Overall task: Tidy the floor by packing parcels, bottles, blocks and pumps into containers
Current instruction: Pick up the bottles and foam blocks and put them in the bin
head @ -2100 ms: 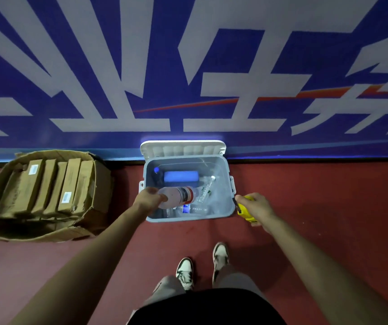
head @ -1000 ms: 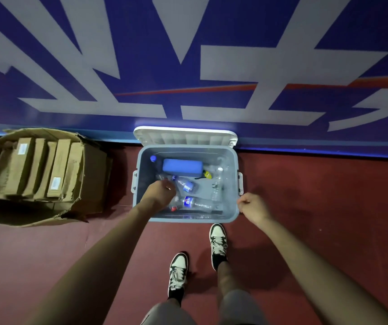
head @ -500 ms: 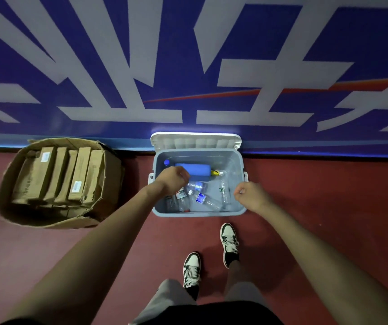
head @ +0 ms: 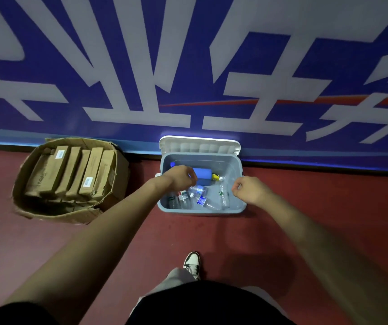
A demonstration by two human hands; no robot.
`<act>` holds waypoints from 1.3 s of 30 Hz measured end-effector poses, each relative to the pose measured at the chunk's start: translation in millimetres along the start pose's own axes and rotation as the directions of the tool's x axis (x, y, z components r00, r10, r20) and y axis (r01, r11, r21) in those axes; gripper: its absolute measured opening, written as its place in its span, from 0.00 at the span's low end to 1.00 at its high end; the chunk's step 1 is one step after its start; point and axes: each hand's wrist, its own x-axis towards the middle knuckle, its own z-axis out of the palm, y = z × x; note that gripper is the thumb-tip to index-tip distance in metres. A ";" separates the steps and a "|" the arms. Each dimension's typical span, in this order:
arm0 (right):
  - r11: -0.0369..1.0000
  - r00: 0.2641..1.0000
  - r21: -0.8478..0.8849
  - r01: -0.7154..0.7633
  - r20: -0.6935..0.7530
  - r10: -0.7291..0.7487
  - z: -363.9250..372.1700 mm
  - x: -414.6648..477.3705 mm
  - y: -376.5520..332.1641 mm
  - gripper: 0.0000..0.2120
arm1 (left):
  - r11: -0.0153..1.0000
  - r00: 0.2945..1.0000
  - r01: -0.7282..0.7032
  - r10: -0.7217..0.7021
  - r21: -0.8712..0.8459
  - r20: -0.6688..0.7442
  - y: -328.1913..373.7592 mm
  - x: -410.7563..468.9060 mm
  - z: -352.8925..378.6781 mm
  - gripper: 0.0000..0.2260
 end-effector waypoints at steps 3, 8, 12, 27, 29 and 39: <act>0.999 0.999 -0.035 0.027 -0.021 -0.028 10.5 -23.5 -1.5 0.10 | 1.000 0.999 -0.001 0.002 0.016 -0.049 -6.7 -24.0 11.9 0.05; 0.996 0.997 -0.050 0.067 -0.021 -0.068 41.8 -73.8 11.1 0.10 | 0.999 0.997 0.018 -0.015 0.036 -0.072 -17.9 -80.6 46.5 0.12; 0.996 0.996 -0.019 0.086 -0.013 -0.086 67.4 -116.2 26.6 0.09 | 0.999 0.996 0.026 -0.029 -0.030 -0.085 -23.8 -135.6 84.1 0.09; 0.976 0.975 -0.043 0.215 0.072 -0.212 150.0 -242.1 -32.5 0.09 | 0.973 0.967 0.123 -0.161 -0.194 -0.195 -98.4 -308.2 142.1 0.11; 0.965 0.964 -0.063 0.254 0.097 -0.247 170.0 -257.0 -56.9 0.09 | 0.969 0.960 0.150 -0.190 -0.197 -0.204 -120.0 -336.0 143.0 0.12; 0.874 0.868 -0.077 0.480 0.185 -0.461 307.4 -358.7 -204.2 0.08 | 0.889 0.894 0.288 -0.383 -0.356 -0.234 -266.7 -513.6 171.9 0.11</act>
